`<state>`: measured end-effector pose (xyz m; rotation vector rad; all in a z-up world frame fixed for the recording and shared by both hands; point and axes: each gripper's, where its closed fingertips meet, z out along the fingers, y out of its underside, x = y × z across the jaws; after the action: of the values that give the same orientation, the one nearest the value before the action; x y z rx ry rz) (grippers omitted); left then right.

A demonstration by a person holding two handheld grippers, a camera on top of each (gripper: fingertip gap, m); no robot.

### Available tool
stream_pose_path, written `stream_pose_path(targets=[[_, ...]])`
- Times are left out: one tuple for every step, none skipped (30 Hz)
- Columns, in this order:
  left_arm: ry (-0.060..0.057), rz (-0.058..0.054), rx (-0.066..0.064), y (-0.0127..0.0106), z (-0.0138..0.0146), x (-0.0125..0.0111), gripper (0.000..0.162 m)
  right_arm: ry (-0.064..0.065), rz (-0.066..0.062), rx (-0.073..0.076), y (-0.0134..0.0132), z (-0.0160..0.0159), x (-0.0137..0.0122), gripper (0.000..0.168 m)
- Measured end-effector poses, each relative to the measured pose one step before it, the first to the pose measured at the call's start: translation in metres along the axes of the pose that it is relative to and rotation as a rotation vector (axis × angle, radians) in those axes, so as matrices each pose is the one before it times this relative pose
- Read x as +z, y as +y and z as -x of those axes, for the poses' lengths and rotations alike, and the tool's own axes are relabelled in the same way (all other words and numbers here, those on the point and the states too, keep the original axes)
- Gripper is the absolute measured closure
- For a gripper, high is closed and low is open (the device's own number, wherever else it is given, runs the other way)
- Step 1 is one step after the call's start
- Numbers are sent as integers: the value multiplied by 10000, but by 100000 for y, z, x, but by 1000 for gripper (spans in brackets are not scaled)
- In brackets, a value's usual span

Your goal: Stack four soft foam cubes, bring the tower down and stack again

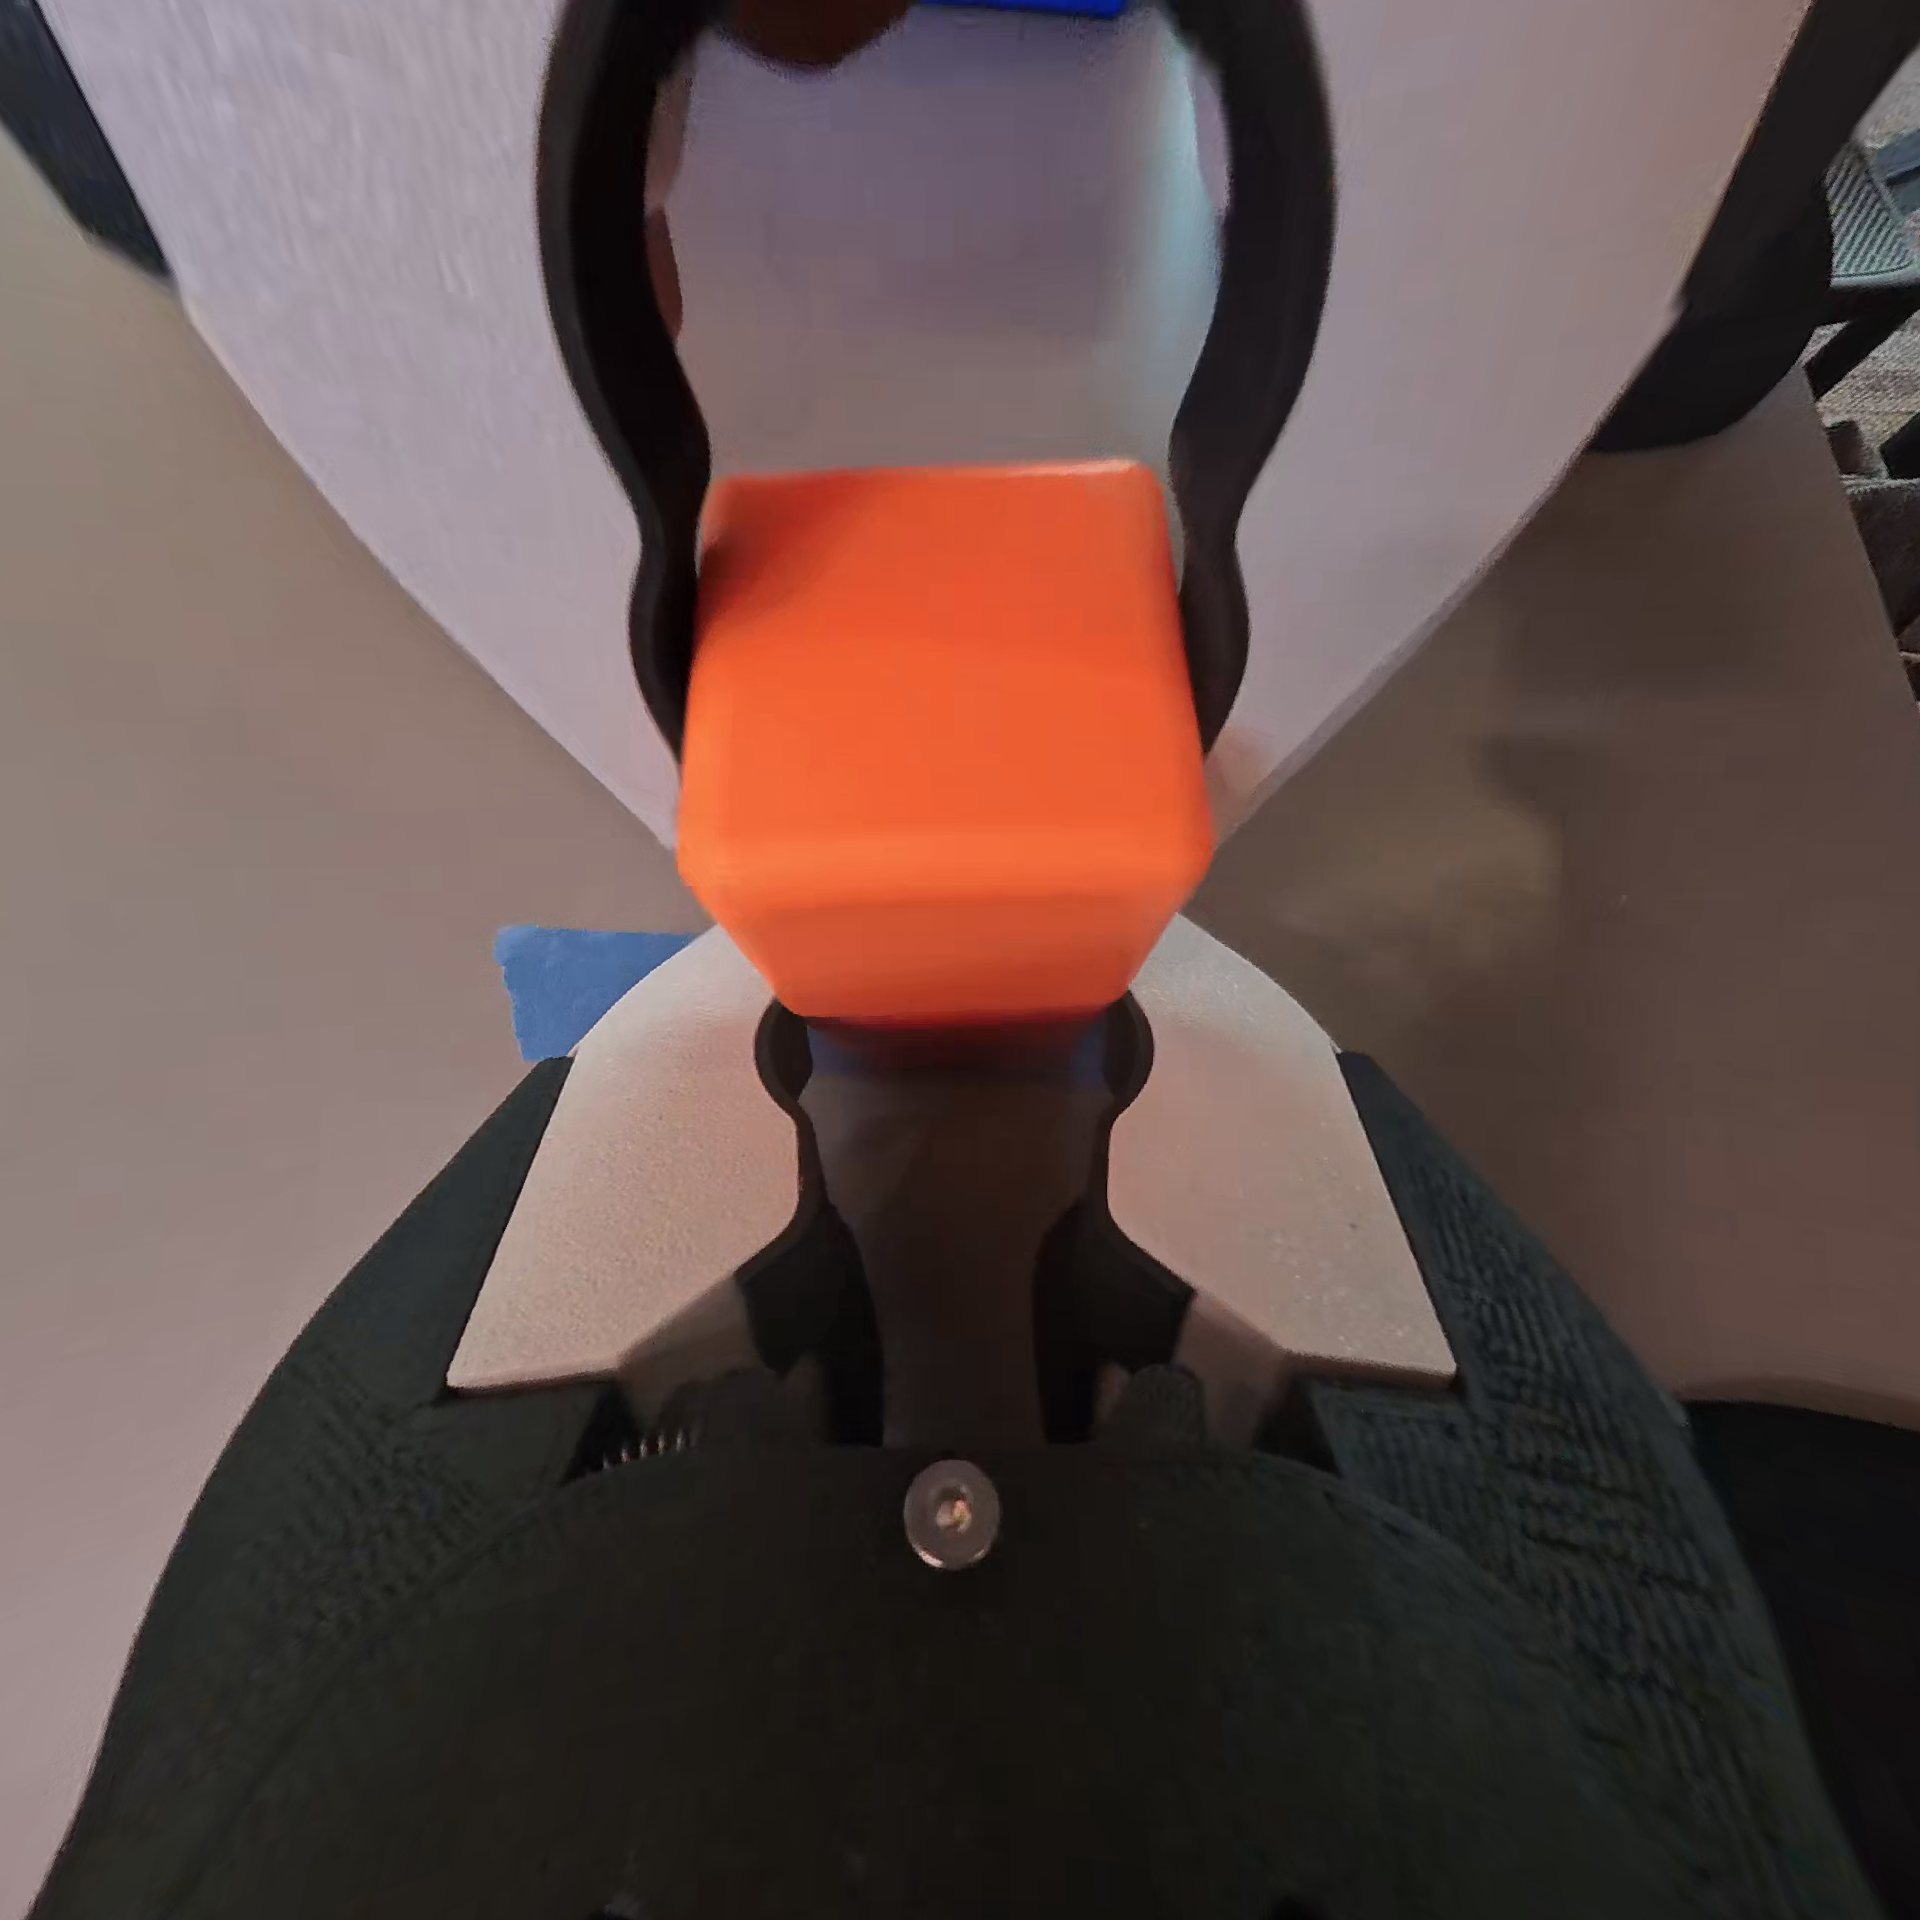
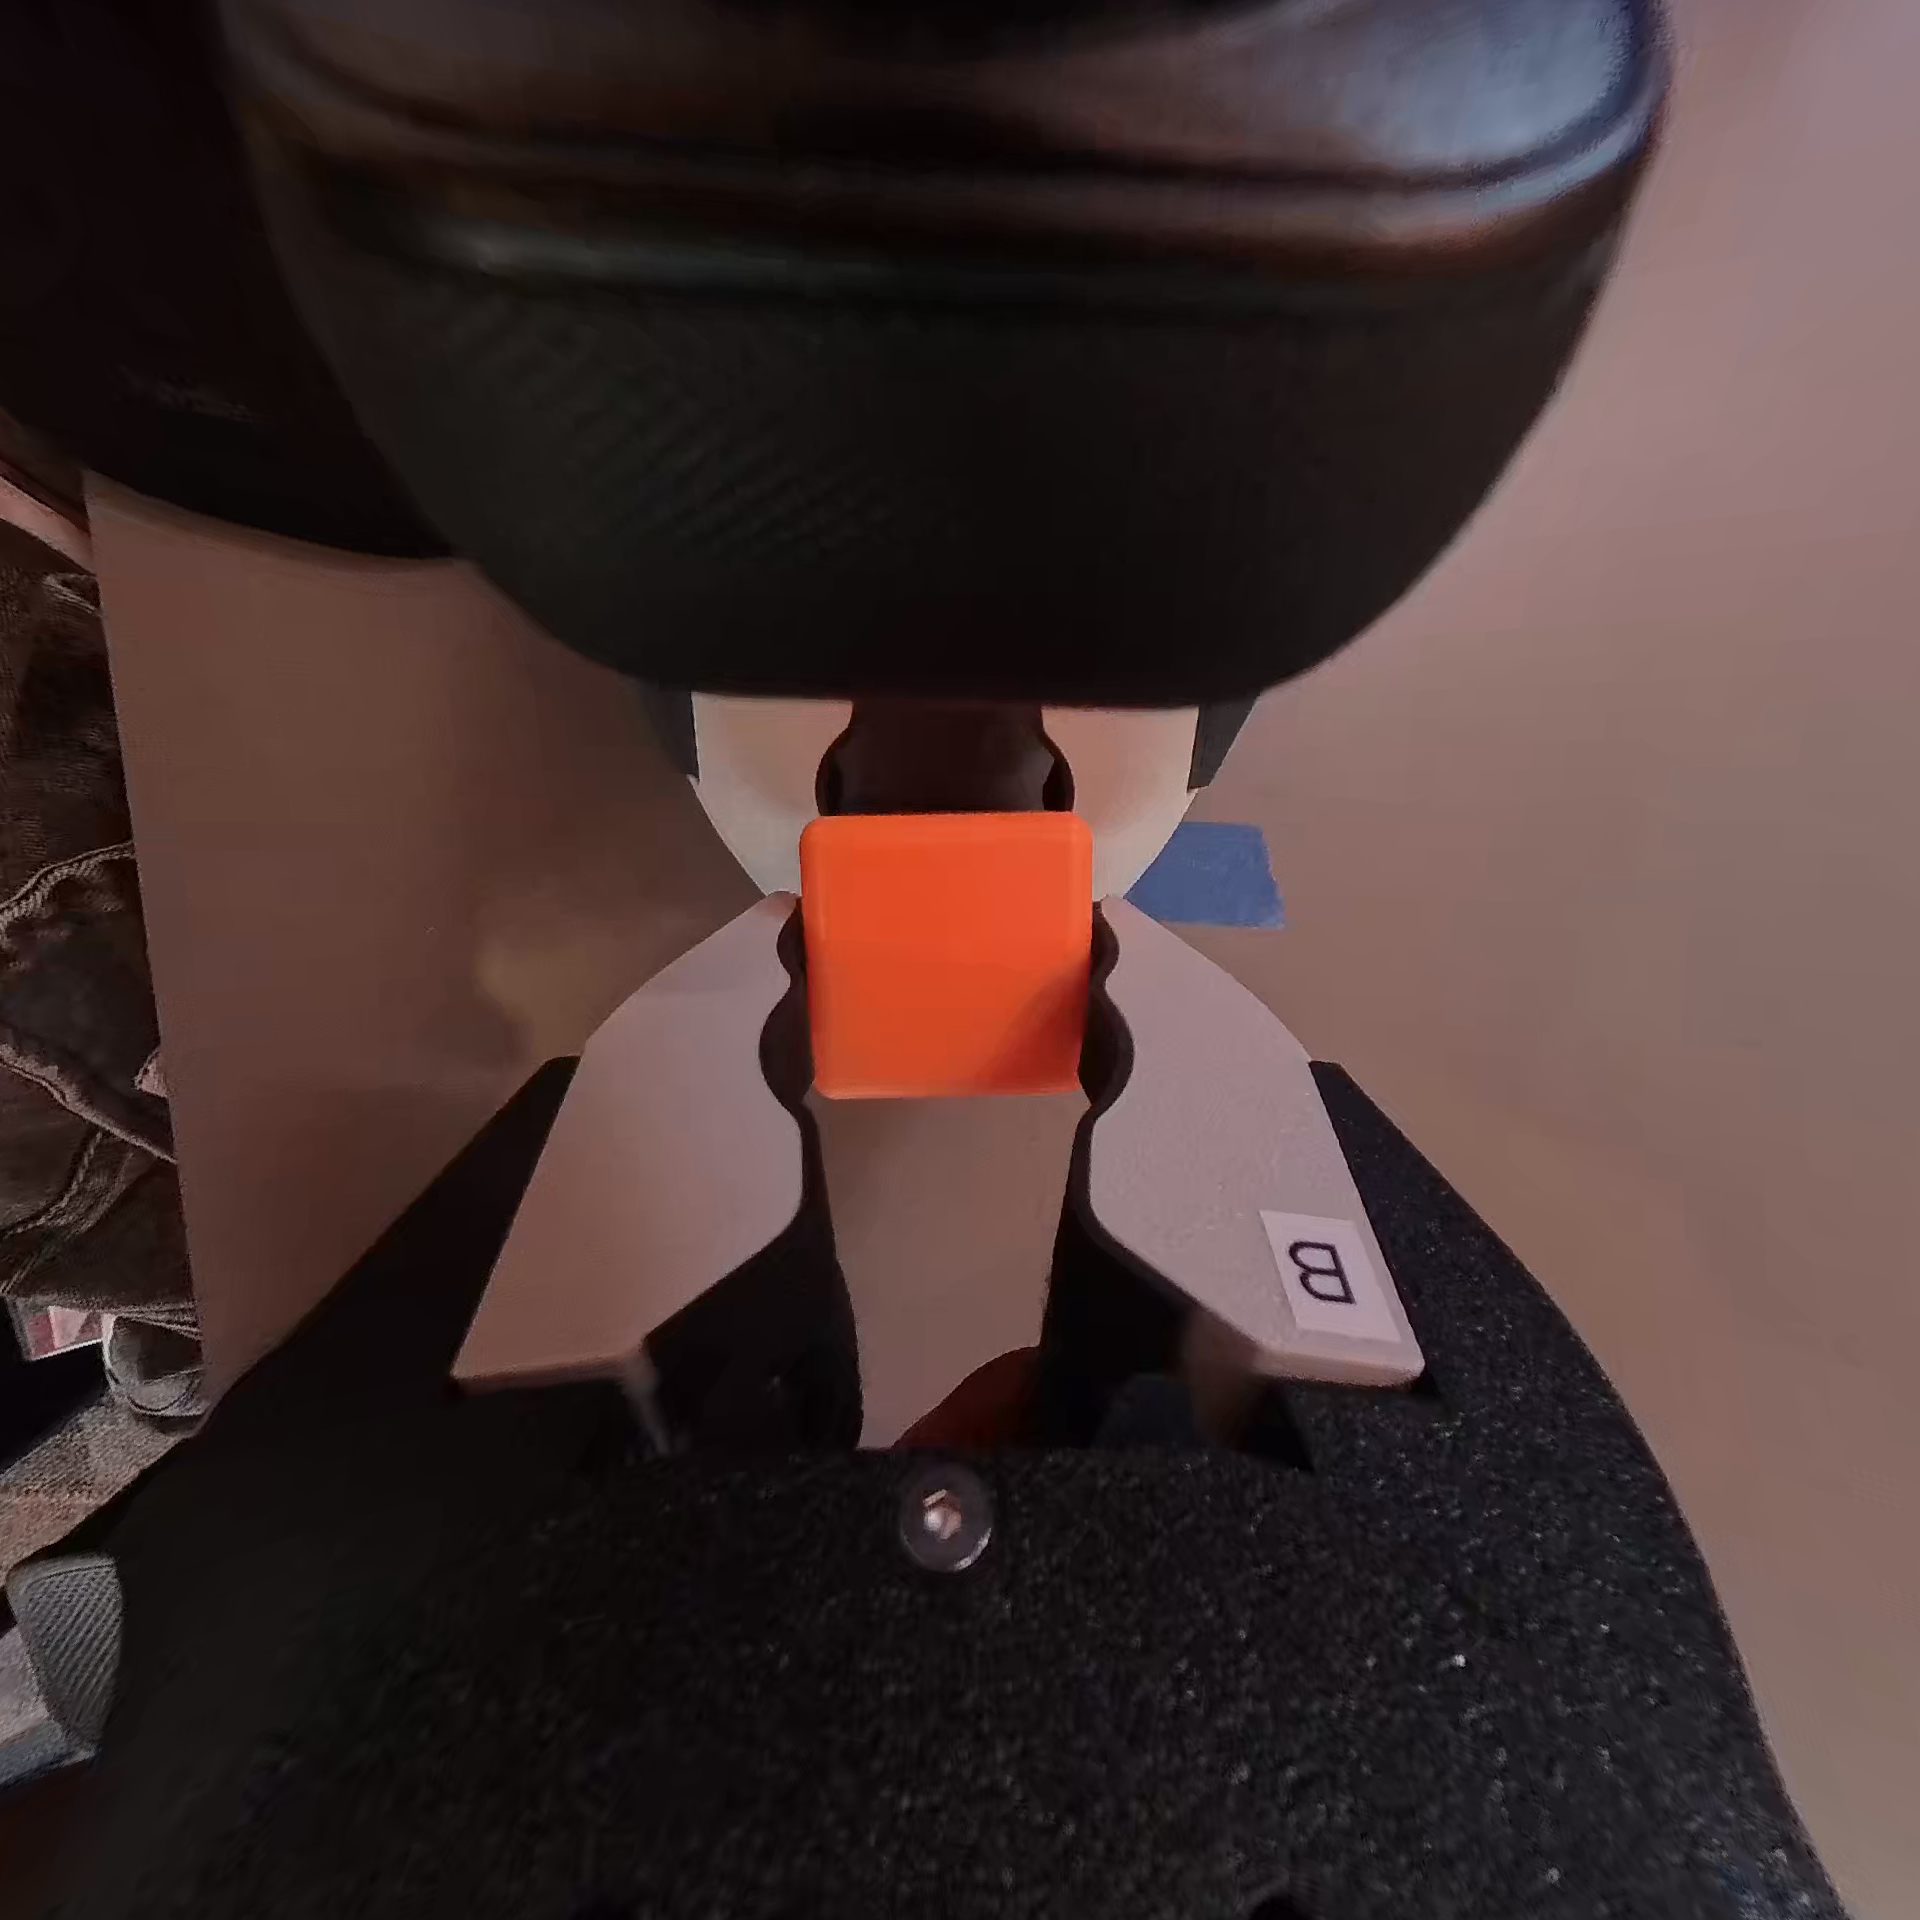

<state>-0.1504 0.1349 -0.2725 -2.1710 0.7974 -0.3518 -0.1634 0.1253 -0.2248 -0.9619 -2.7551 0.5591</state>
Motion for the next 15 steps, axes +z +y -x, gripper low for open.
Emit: stream_pose_path(targets=[[-66, 96, -81, 234, 145, -56, 108, 98, -266, 79, -168, -139, -427, 119], [-74, 305, -74, 594, 184, 3, 107, 125, -405, 133, -306, -210, -685, 119], [44, -64, -149, -57, 17, -40, 108, 145, -416, 208, -274, -251, -920, 119], [-24, 2, 67, -8, -6, -5, 108, 255, -354, 250, -139, -368, -1124, 119], [-26, -7, 58, -38, 16, 7, 108, 377, -324, 237, -10, -472, -1309, 119], [-19, -10, 41, -27, -3, 6, 108, 343, -334, 229, 84, -413, -1413, 119], [3, 1, 11, -14, -12, 1, 108, 250, -339, 255, 162, -335, -1449, 119], [32, 1, 15, -4, -39, 4, 108, 265, -324, 279, 258, -417, -1465, 119], [8, -1, -5, 2, 8, -3, 108, 347, -299, 305, 371, -594, -1522, 119], [3, 0, -9, -1, 4, 1, 108, 385, -230, 345, 528, -695, -1573, 119], [-2, -8, -7, -20, -8, -14, 108, 444, -119, 374, 750, -810, -1616, 119], [2, -8, -6, -30, -20, -33, 108, 572, 32, 406, 1036, -1046, -1629, 119], [8, -14, 0, -33, -36, -47, 108, 706, 207, 458, 1362, -1332, -1623, 119], [-4, 2, -12, -3, -6, -55, 108, 762, 310, 509, 1578, -1533, -1536, 119], [-15, 19, -5, 7, 24, -39, 108, 728, 331, 557, 1666, -1609, -1366, 119]])
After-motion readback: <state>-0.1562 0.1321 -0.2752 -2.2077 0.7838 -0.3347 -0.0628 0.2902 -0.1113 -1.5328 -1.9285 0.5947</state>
